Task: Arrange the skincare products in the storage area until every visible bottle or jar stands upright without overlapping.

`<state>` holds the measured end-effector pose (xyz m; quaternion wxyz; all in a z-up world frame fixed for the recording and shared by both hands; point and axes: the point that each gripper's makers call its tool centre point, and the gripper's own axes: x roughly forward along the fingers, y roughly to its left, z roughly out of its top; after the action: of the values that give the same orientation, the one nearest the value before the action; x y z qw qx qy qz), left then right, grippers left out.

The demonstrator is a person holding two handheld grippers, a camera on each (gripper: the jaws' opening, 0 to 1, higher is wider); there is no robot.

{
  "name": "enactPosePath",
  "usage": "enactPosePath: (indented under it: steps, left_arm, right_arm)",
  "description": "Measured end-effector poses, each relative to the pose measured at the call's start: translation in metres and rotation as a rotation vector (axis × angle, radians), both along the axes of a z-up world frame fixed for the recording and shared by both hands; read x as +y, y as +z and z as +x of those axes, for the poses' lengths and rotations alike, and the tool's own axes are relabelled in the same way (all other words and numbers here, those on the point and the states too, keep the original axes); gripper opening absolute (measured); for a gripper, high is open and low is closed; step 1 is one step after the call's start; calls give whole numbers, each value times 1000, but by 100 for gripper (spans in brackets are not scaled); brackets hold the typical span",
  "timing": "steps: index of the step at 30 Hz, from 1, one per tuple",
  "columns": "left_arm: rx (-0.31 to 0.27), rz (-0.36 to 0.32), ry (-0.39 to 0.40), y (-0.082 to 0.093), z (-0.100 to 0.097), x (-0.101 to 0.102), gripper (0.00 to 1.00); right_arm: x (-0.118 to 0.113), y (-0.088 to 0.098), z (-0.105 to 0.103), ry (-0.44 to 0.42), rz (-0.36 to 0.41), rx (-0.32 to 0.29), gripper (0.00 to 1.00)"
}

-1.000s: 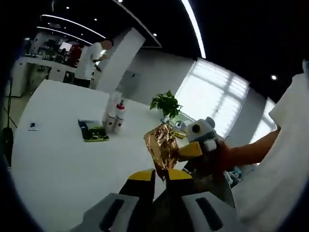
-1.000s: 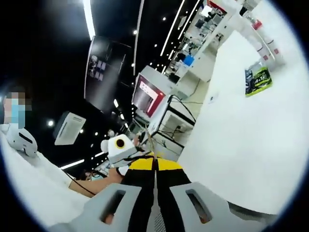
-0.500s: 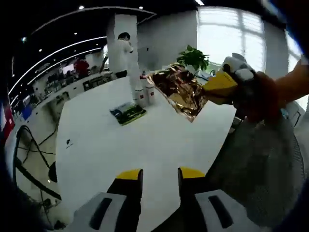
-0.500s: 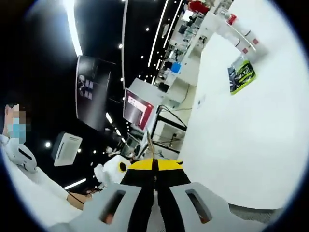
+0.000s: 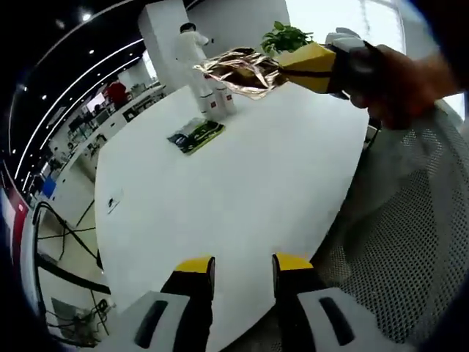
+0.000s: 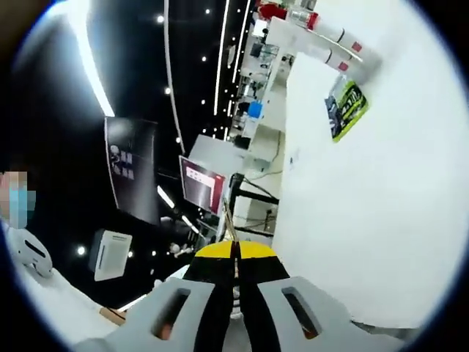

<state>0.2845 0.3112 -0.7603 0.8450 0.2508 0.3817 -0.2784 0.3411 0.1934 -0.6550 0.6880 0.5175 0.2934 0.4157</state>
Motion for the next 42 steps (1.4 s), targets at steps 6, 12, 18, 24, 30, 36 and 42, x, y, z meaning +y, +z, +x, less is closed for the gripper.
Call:
enactPosePath:
  steps: [6, 12, 18, 24, 30, 36, 42]
  left_arm:
    - [42, -2, -41, -9, -4, -10, 22]
    - [44, 21, -28, -12, -3, -6, 22]
    - [63, 50, -49, -17, -8, -3, 20]
    - [97, -10, 4, -15, -11, 2, 20]
    - [99, -27, 0, -15, -13, 4, 19]
    - [79, -38, 20, -12, -11, 5, 19]
    - [77, -41, 36, -12, -10, 7, 18]
  right_arm:
    - [-2, 5, 32, -32, 9, 5, 0]
    - [15, 22, 57, -18, -12, -17, 0]
    - [38, 12, 87, -6, -57, -6, 0]
    - [48, -4, 126, -44, -106, 36, 0]
    - [49, -19, 168, -111, -168, 75, 0]
    - [62, -20, 204, -127, -220, 71, 0]
    - [82, -14, 232, -85, -351, -47, 0]
